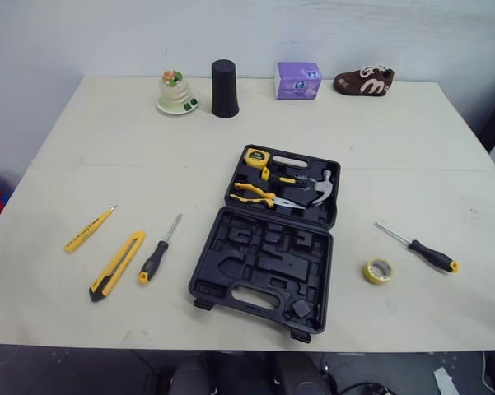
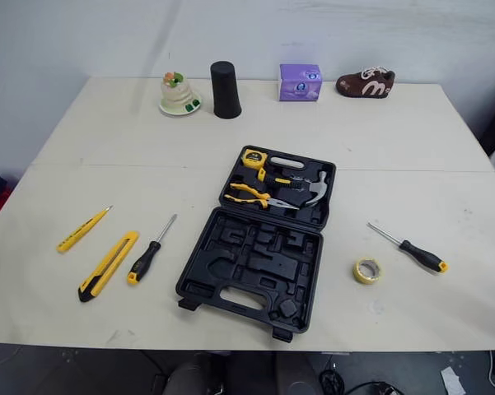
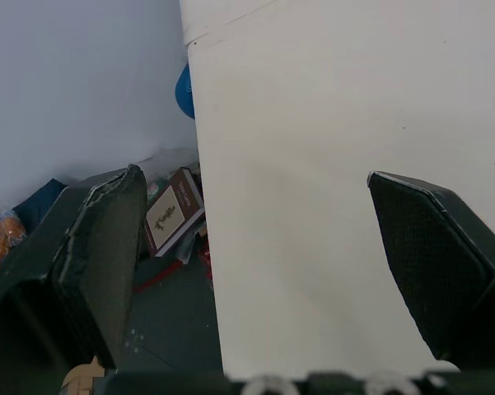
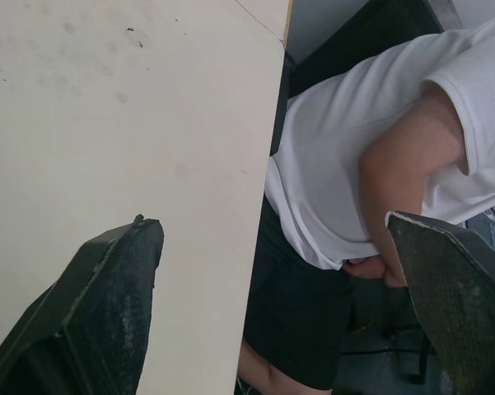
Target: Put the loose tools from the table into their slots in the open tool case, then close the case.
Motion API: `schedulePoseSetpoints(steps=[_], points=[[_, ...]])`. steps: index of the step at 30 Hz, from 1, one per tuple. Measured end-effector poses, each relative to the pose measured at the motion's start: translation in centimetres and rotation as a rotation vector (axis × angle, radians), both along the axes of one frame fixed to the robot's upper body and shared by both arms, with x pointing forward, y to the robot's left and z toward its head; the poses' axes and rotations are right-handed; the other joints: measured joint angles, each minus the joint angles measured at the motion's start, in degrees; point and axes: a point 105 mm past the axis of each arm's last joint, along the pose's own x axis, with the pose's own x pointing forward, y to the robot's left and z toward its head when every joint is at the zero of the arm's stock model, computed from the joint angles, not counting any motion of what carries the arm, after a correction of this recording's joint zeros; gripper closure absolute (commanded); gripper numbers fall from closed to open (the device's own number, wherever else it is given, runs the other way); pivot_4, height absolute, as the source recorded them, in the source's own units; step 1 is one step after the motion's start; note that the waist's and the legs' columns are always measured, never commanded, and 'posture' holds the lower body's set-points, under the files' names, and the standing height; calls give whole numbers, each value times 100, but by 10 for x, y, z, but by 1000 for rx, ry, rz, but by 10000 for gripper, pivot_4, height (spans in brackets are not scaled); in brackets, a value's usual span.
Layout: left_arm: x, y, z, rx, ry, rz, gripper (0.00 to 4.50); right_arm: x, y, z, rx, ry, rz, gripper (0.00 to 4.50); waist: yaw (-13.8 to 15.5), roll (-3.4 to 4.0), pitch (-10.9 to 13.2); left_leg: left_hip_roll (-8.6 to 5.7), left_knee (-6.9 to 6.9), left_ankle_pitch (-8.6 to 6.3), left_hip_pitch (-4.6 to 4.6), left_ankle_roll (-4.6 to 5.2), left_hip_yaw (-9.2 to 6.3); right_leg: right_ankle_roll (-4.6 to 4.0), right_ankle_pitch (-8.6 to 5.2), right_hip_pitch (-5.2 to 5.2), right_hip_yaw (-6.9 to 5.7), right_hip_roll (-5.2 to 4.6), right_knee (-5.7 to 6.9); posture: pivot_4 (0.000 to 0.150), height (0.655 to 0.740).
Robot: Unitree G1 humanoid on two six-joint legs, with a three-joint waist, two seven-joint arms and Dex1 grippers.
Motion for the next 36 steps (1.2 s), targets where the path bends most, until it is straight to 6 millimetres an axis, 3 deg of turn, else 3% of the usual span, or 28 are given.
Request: schedulePoseSetpoints(steps=[3,7,12,14,17,20,24,25,30,36], points=[[8,-10,3,-35,-30,-60,302,3,5,-2,31,-7,30,0,11,-3,-2,0,2,0,1,-1,3,0,0,5,-2,4,-1,1500,7400],[40,-62,4,-95,-89,-333,302,27,40,-15,163,-59,234,0,49,-8,-5,2,25,-1,-4,-2,6,8,4,10,0,43,11,1500,7400],[61,-123,10,-122,-90,-562,302,32,88,-32,216,48,486,0,171,-4,-4,38,71,-20,-19,-20,1,8,3,4,15,67,19,1500,7400],[69,-156,9,-117,-62,-671,302,35,113,-36,240,101,581,0,191,-6,-5,41,88,-23,-16,-19,0,9,3,9,16,70,31,1500,7400],[77,-203,2,-111,-10,-815,8668,44,156,-38,262,151,702,8381,186,-6,-5,33,91,-23,-11,-16,2,9,3,7,24,70,46,1500,7400],[86,-242,-2,-117,48,-920,23329,61,204,-35,270,152,787,24954,182,-6,-5,33,91,-20,-11,-20,1,8,3,0,27,76,53,1500,7400],[100,-273,-4,-112,101,-967,40878,80,239,-32,237,170,814,44568,214,-6,-5,14,92,-21,-15,-21,-1,1,-1,-3,25,86,51,1500,7400],[102,-282,-8,-111,125,-983,44818,84,248,-31,236,166,822,45000,227,-6,-5,12,94,-21,-18,-20,0,1,-1,-8,26,86,51,1500,7400],[118,-321,-23,-85,224,-1023,44818,98,273,-45,271,280,807,45000,349,-7,-4,10,114,-23,-32,-15,1,1,-1,-12,28,91,50,1500,7400],[133,-349,-35,-99,284,-1012,44818,117,279,-42,230,295,773,45000,376,-7,-4,9,118,-23,-36,-11,3,2,-1,-15,29,91,49,1500,7400]])
